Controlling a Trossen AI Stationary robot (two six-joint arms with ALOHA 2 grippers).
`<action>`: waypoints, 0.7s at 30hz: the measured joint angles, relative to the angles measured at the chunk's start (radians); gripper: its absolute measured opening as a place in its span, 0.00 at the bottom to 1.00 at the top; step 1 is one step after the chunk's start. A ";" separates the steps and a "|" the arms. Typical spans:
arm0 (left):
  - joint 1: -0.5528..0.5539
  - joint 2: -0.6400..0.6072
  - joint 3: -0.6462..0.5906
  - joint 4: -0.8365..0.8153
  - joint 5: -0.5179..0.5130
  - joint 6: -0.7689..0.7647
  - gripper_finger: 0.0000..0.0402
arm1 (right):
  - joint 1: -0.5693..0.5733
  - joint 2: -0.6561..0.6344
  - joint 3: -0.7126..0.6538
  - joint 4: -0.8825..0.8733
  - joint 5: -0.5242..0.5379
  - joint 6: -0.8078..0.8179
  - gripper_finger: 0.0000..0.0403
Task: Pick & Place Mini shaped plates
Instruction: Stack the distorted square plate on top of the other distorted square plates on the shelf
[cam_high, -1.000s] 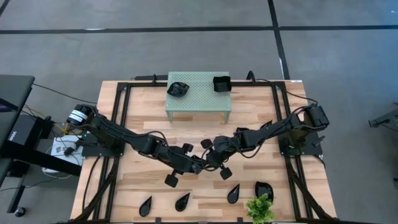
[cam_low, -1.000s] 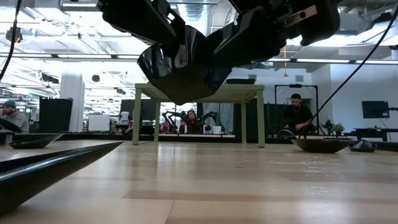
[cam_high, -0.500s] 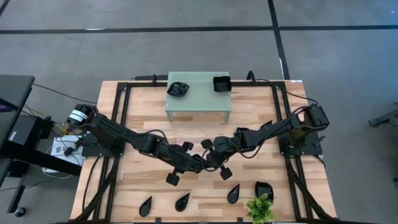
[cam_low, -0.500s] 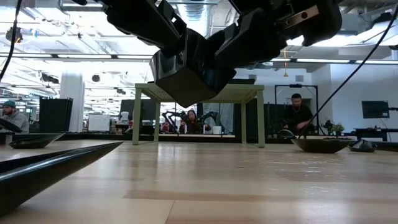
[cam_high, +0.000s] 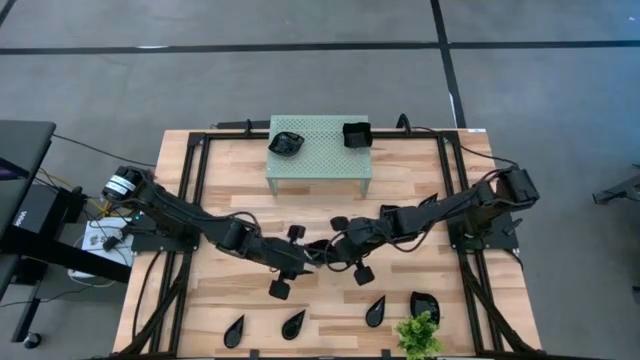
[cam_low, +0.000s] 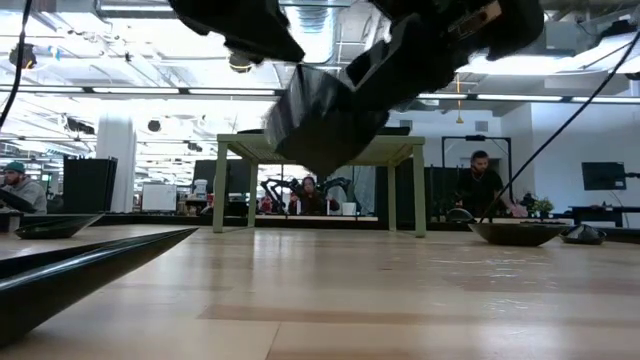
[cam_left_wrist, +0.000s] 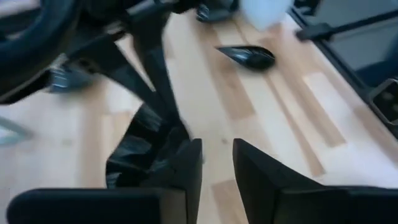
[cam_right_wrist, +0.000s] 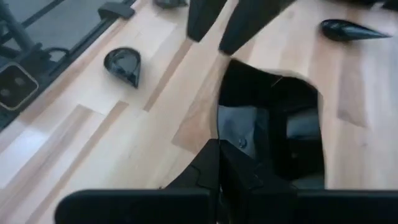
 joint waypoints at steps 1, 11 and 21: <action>-0.010 -0.018 0.000 -0.002 -0.040 0.002 0.23 | 0.000 -0.019 0.000 -0.030 0.010 0.002 0.00; -0.046 -0.224 -0.061 0.002 -0.151 -0.004 0.23 | -0.057 -0.341 0.000 -0.295 0.542 -0.175 0.01; 0.022 -0.260 -0.174 0.079 -0.154 -0.006 0.22 | -0.434 -0.474 0.001 -0.221 0.628 -0.383 0.00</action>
